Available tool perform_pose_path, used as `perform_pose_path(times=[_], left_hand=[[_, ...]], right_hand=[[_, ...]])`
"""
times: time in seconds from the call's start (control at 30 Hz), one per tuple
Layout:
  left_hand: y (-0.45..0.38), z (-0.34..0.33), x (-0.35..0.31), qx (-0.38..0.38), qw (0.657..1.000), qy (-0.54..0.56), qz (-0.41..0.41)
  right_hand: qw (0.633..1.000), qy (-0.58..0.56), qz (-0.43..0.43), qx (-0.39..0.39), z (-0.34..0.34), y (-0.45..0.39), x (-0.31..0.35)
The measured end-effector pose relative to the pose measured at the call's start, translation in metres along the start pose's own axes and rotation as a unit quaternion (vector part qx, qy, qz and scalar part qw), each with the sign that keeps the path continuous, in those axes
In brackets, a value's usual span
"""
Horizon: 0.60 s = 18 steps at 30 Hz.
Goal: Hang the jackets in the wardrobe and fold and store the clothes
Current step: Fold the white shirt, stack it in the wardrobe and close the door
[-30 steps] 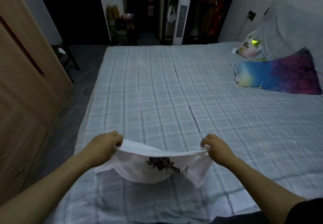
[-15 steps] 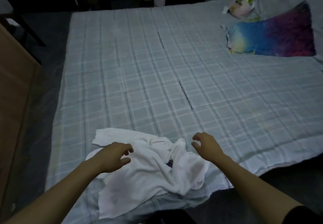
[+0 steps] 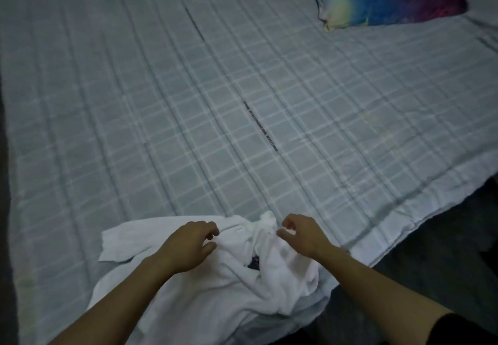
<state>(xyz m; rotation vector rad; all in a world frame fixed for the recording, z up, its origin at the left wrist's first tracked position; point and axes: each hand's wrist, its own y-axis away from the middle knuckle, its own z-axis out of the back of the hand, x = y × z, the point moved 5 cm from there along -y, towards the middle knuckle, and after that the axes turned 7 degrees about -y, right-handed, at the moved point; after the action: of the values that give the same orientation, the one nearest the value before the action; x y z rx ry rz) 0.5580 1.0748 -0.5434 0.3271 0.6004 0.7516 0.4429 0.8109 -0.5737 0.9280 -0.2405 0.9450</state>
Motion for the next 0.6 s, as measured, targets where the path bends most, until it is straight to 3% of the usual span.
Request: perform_pose_path(times=[0.17,0.3,0.6], left_hand=[[-0.031,-0.032,-0.012,0.037,0.997,0.000,-0.071],[-0.046,-0.050,-0.016,0.051,0.991,-0.016,-0.120],[-0.094,-0.051,-0.046,0.017,0.984,-0.027,-0.175]], right_hand=[[0.999,0.023,-0.045,-0.012,-0.050,0.008,0.007],[0.992,0.062,-0.075,-0.078,-0.079,0.010,0.006],[0.958,0.036,-0.210,-0.192,-0.059,0.066,-0.042]])
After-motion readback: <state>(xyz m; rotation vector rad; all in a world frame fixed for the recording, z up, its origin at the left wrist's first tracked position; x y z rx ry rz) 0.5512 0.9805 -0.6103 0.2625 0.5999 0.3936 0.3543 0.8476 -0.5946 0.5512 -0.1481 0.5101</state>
